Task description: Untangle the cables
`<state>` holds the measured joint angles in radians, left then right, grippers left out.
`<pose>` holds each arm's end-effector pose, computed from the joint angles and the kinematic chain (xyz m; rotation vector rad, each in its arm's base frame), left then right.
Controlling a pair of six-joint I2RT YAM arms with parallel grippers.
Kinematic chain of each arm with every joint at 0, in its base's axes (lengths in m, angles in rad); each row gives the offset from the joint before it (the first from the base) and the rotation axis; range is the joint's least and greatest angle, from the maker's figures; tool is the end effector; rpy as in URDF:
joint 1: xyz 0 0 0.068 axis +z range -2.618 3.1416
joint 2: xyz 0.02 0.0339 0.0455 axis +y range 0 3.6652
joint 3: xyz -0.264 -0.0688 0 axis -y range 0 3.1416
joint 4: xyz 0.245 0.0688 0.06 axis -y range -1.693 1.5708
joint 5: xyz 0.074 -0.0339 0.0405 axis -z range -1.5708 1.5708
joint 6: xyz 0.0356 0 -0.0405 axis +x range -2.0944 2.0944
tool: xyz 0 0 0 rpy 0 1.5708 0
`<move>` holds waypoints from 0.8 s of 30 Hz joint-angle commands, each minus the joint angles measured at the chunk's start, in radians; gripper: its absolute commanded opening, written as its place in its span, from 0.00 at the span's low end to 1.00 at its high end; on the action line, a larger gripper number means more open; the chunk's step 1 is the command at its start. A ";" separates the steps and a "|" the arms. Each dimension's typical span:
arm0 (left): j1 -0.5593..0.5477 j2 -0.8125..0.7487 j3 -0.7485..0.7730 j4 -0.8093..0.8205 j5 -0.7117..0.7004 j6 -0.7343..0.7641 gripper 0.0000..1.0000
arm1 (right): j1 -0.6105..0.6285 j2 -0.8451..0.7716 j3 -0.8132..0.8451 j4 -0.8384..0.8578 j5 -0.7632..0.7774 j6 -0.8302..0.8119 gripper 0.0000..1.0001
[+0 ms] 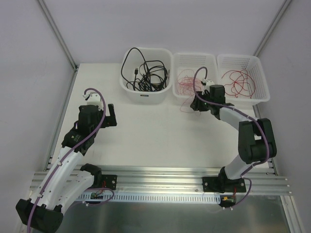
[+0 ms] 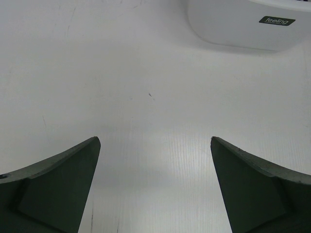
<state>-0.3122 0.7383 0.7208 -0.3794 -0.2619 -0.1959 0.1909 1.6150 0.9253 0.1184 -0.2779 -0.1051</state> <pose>0.1653 -0.0437 0.3050 -0.0571 1.9534 -0.0773 0.3417 0.0760 0.2091 -0.4752 2.0838 0.3477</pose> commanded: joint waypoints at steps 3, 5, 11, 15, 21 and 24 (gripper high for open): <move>0.012 -0.013 -0.004 0.027 0.004 -0.005 0.99 | 0.007 0.002 0.023 0.064 -0.033 -0.013 0.19; 0.012 -0.011 -0.004 0.027 0.004 -0.005 0.99 | 0.013 -0.029 0.014 0.049 -0.040 -0.018 0.09; 0.013 -0.007 -0.003 0.027 0.013 -0.004 0.99 | 0.018 -0.173 0.092 -0.166 -0.102 -0.018 0.01; 0.012 -0.007 -0.003 0.027 0.010 -0.005 0.99 | 0.018 -0.210 0.269 -0.368 -0.083 -0.031 0.01; 0.013 -0.008 -0.003 0.027 0.004 -0.004 0.99 | 0.010 -0.097 0.608 -0.471 0.035 -0.088 0.01; 0.012 -0.013 -0.004 0.027 0.003 -0.004 0.99 | -0.016 0.000 0.739 -0.424 0.059 -0.076 0.01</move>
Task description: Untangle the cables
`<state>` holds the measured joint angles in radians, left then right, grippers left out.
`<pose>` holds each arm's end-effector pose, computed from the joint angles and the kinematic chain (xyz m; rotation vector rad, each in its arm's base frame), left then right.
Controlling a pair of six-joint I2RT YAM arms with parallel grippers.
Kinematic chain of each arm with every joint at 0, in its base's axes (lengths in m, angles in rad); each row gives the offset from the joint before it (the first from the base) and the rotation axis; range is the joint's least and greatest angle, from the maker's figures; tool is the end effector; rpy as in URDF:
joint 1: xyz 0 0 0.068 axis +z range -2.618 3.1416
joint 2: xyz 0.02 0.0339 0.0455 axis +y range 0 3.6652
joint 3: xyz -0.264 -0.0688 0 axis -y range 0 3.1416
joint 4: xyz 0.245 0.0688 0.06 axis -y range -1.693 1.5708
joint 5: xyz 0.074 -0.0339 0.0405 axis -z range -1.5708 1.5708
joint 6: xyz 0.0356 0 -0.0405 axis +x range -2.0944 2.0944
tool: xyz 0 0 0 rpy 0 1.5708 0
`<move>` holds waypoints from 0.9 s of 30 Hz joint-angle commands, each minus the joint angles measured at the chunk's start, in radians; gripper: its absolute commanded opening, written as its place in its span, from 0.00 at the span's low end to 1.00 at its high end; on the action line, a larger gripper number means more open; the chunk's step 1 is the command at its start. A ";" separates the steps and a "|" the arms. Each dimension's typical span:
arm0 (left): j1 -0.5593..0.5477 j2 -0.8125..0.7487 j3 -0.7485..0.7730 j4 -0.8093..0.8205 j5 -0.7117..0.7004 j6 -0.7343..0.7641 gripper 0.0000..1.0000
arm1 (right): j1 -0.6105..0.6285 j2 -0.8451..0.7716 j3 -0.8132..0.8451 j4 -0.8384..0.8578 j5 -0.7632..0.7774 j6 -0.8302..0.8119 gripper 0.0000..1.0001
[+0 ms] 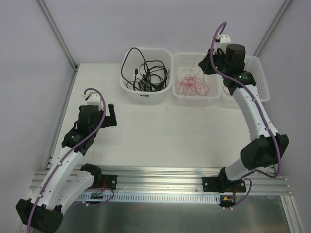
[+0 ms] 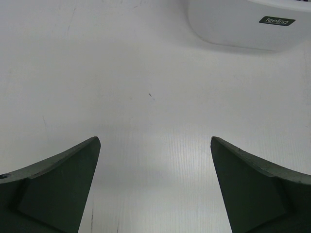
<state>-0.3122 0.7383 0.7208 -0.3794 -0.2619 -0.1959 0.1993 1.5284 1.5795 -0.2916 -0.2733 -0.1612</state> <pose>0.1653 -0.0437 0.3050 -0.0571 1.9534 -0.0773 0.3466 0.0798 0.4239 -0.5138 1.7362 0.2744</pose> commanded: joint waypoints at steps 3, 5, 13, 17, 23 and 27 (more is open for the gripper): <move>0.013 -0.010 -0.004 0.027 0.001 -0.004 0.99 | -0.046 0.191 0.190 0.052 0.056 0.005 0.01; 0.013 -0.010 -0.004 0.027 0.003 -0.004 0.99 | -0.052 0.239 0.244 0.092 0.057 0.003 0.01; 0.012 -0.004 -0.004 0.027 0.010 -0.004 0.99 | -0.080 0.513 0.450 0.137 0.063 0.025 0.02; 0.012 -0.004 -0.003 0.027 0.010 -0.004 0.99 | -0.080 0.590 0.458 0.097 0.045 0.041 0.08; 0.012 -0.004 -0.004 0.027 0.009 -0.004 0.99 | -0.090 0.734 0.583 0.011 0.078 0.046 0.08; 0.012 -0.002 -0.004 0.027 0.003 0.000 0.99 | -0.095 0.796 0.712 -0.066 0.077 0.037 0.25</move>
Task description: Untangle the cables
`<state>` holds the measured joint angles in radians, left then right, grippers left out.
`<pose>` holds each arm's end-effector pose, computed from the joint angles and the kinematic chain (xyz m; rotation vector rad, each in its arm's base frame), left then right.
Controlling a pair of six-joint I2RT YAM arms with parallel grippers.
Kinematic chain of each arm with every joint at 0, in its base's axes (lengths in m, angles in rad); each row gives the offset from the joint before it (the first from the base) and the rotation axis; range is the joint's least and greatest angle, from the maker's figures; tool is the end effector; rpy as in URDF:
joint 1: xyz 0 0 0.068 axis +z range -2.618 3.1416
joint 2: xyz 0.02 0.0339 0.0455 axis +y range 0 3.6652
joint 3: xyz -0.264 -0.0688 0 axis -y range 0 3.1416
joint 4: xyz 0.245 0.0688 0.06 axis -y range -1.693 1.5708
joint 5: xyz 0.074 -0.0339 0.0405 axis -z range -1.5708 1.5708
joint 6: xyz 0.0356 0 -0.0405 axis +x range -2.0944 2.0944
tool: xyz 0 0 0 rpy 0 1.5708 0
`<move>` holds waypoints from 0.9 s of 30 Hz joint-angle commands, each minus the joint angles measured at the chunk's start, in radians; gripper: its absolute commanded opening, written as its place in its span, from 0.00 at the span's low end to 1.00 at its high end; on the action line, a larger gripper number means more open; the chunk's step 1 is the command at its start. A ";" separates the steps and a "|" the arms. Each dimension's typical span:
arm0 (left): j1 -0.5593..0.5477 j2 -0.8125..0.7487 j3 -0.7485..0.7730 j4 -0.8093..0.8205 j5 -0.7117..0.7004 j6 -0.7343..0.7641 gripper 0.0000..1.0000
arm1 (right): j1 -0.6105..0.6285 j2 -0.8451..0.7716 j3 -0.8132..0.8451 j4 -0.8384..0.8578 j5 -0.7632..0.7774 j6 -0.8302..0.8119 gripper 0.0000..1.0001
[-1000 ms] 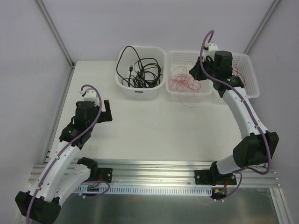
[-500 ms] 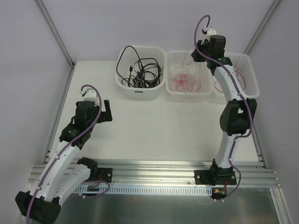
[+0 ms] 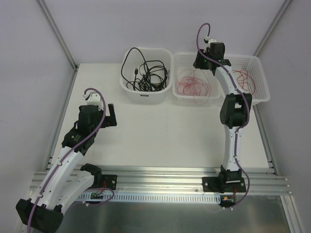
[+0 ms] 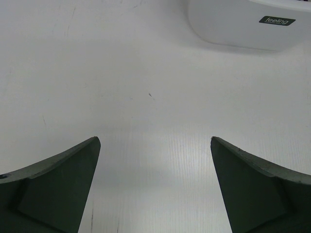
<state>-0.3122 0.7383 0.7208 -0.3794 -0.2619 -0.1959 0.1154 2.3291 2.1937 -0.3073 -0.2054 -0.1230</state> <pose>0.1653 -0.0437 0.3050 -0.0571 1.9534 -0.0773 0.5463 0.0706 0.2849 -0.3682 1.9753 0.2018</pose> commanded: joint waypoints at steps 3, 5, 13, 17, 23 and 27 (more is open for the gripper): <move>0.013 0.001 -0.004 0.027 0.007 -0.002 0.99 | -0.014 -0.075 0.049 -0.046 0.020 0.003 0.63; 0.013 0.003 -0.003 0.027 0.010 -0.002 0.99 | -0.013 -0.132 -0.030 -0.036 0.038 0.002 0.78; 0.012 -0.008 -0.003 0.027 0.015 -0.005 0.99 | -0.013 -0.473 -0.277 -0.108 0.066 -0.064 0.85; 0.012 -0.010 -0.003 0.027 0.018 -0.007 0.99 | -0.013 -0.621 -0.437 -0.157 0.101 -0.044 0.84; 0.012 -0.013 -0.003 0.027 0.016 -0.007 0.99 | -0.017 -0.900 -0.878 -0.027 0.169 0.003 0.81; 0.012 -0.011 -0.003 0.027 0.021 -0.007 0.99 | -0.071 -1.019 -1.119 0.120 0.138 0.025 0.76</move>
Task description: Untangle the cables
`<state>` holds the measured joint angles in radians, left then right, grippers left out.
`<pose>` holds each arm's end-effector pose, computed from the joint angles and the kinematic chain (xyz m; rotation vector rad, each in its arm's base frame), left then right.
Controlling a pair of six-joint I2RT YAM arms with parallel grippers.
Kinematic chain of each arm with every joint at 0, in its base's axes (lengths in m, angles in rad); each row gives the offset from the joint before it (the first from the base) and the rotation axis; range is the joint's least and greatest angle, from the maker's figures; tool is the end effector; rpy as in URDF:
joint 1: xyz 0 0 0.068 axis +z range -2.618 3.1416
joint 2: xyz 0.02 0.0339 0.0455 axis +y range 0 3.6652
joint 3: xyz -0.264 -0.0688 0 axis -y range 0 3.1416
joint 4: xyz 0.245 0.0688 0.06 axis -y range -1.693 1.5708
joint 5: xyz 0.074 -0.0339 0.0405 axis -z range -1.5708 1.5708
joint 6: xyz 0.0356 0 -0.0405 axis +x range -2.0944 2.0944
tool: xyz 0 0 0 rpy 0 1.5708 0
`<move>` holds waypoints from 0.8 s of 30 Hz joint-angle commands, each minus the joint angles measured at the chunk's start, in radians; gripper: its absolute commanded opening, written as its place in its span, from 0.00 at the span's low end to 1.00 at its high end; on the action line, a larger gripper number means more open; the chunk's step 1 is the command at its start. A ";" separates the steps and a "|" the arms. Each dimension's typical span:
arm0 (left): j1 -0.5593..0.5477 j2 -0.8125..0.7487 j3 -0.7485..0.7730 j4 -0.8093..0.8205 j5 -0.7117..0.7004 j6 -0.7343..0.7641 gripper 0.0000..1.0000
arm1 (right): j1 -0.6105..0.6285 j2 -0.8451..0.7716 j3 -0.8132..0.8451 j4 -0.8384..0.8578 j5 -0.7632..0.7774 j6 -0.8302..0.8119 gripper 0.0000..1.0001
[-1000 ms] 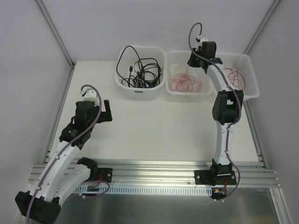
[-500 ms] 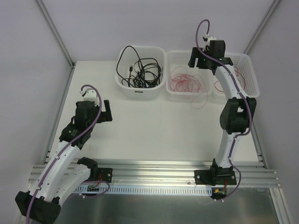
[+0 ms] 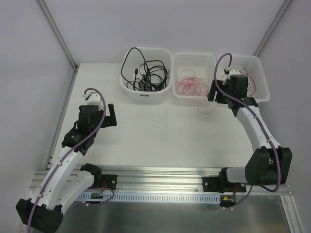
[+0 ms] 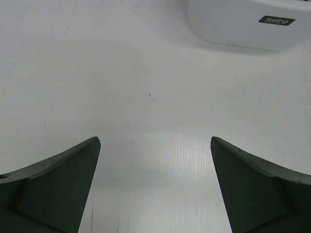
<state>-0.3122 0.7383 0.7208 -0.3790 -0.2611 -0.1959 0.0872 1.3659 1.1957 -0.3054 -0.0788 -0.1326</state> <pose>0.1653 -0.0437 0.3050 -0.0567 1.9531 -0.0782 0.3138 0.0302 0.3395 -0.2731 2.0269 0.0523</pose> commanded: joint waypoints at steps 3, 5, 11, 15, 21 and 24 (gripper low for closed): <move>0.012 -0.014 -0.004 0.026 0.020 -0.007 0.99 | -0.084 -0.091 -0.261 0.237 -0.048 0.048 0.72; 0.012 -0.013 -0.003 0.026 0.022 -0.008 0.99 | -0.125 -0.077 -0.310 0.297 -0.117 0.068 0.71; 0.012 -0.011 -0.004 0.026 0.019 -0.007 0.99 | -0.188 0.042 -0.395 0.514 -0.239 0.103 0.69; 0.012 -0.008 -0.004 0.026 0.019 -0.007 0.99 | -0.218 0.116 -0.384 0.580 -0.286 0.110 0.64; 0.012 -0.002 -0.003 0.026 0.017 -0.005 0.99 | -0.236 0.202 -0.326 0.572 -0.349 0.087 0.56; 0.012 0.004 -0.003 0.026 0.017 -0.005 0.99 | -0.236 0.220 -0.312 0.571 -0.384 0.067 0.47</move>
<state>-0.3122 0.7387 0.7208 -0.3794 -0.2607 -0.1959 -0.1425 1.5822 0.8326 0.2062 -0.3847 -0.0429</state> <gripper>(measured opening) 0.992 0.495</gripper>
